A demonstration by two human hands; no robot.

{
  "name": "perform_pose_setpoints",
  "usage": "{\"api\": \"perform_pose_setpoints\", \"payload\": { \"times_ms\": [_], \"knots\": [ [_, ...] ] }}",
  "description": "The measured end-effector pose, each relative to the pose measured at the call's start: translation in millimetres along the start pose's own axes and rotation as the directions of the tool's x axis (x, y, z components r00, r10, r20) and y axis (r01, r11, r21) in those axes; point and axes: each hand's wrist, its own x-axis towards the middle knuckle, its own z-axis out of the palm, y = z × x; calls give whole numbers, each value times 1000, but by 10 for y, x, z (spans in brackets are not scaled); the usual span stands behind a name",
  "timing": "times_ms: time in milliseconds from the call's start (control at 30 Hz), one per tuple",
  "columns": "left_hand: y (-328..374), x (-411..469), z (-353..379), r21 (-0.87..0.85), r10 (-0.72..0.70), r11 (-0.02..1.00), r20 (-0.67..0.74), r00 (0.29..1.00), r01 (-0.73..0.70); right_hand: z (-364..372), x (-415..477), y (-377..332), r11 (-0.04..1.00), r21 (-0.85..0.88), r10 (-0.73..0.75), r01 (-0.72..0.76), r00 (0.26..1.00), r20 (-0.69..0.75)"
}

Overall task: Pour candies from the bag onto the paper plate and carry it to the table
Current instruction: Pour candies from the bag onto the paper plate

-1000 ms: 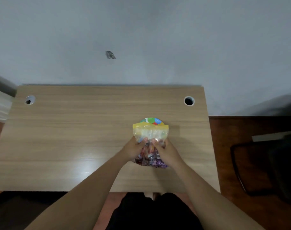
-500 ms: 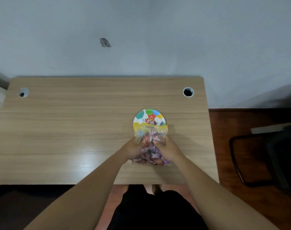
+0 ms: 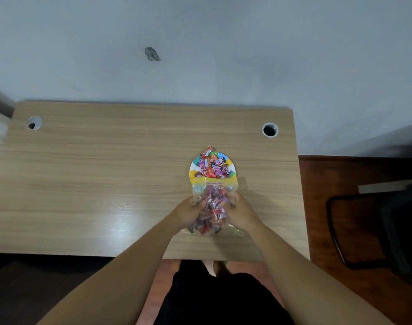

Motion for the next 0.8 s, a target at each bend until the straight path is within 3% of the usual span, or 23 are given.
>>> {"api": "perform_pose_setpoints", "payload": {
  "times_ms": [167, 533, 800],
  "knots": [
    [23, -39, 38, -114, 22, 993, -46, 999, -27, -37, -73, -28, 1000, 10, 4, -4, 1000, -10],
    [-76, -41, 68, -389, -90, 919, -30, 995, 71, -73, -86, 37, 997, 72, -25, 28, 999, -44],
    [-35, -38, 73, -465, -105, 882, -36, 994, 76, -83, -81, 50, 996, 93, -12, 14, 1000, -21]
  ]
}}
